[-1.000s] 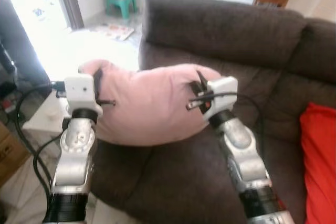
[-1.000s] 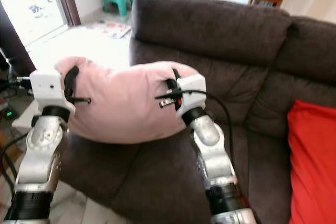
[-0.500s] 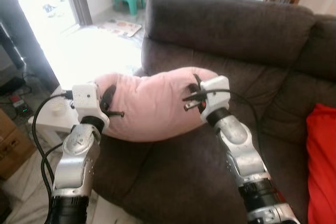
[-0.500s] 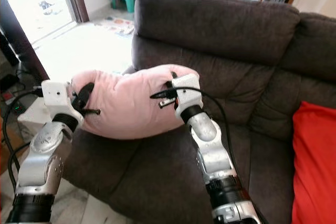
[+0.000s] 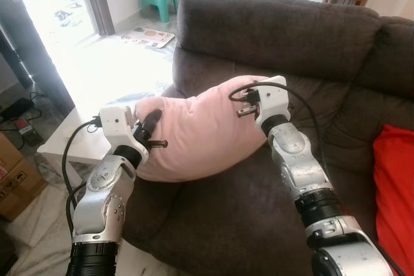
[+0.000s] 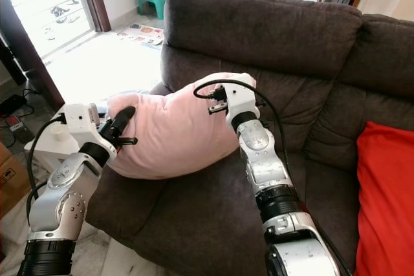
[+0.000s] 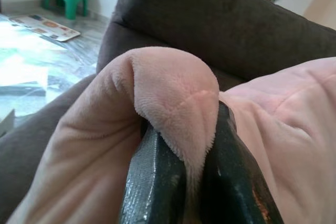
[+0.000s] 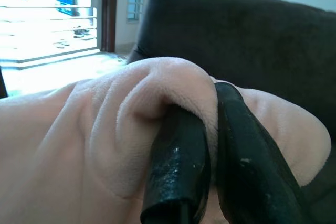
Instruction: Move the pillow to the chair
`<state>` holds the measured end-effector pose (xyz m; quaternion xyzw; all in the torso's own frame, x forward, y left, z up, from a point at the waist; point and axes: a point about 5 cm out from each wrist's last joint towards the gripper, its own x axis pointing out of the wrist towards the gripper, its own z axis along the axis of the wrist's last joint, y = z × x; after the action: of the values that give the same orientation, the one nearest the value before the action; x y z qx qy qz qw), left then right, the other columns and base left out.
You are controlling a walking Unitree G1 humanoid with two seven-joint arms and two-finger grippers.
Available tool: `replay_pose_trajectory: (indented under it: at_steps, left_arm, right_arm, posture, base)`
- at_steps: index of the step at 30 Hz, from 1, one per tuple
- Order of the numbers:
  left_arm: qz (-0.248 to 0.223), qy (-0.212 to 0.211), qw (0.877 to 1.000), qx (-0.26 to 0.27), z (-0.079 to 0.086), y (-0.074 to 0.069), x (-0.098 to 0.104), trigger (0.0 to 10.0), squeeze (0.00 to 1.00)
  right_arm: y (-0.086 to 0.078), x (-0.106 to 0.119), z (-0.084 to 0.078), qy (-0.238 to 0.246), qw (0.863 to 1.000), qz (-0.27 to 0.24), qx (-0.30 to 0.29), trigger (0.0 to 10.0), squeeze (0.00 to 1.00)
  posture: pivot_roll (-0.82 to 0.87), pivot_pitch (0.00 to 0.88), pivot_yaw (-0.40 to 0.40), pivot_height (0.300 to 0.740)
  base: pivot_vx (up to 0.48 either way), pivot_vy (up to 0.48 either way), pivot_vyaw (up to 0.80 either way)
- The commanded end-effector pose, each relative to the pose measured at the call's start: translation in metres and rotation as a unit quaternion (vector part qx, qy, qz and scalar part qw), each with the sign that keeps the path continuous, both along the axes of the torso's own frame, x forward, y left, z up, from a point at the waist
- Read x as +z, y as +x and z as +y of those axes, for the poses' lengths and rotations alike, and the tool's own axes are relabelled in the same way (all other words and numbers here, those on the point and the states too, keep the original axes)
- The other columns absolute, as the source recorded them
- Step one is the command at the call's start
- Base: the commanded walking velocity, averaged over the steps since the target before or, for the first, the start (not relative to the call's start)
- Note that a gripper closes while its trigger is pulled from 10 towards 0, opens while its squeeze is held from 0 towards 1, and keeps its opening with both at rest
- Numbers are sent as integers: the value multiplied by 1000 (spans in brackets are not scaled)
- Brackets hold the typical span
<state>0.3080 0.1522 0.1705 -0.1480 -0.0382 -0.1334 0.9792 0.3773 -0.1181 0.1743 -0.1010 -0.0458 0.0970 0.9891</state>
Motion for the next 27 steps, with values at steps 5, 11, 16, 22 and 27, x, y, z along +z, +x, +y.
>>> replay_pose_trajectory:
  at_steps: [5,11,16,22,27]
  left_arm:
    - [-23,-5,997,-74,-22,-6,10,10000,0]
    - [33,12,993,-113,-27,-16,-14,10000,0]
    - [6,10,992,-127,-32,-17,-2,10000,0]
    - [4,11,989,-148,-37,-19,1,10000,0]
    - [15,21,985,-173,-40,-25,-2,10000,0]
  right_arm:
    - [3,19,16,5,999,-39,29,10000,0]
    - [3,9,17,-7,999,-25,32,10000,0]
    - [6,25,9,11,998,-59,13,10000,0]
    - [8,28,12,9,998,-61,18,10000,0]
    - [7,21,16,6,998,-51,29,10000,0]
  posture:
    - [79,29,-24,740]
    - [85,29,-26,740]
    - [81,27,-26,740]
    - [84,22,-27,740]
    - [85,20,-27,740]
  base:
    - [0,0,0]
    - [0,0,0]
    - [0,0,0]
    - [0,0,0]
    - [0,0,0]
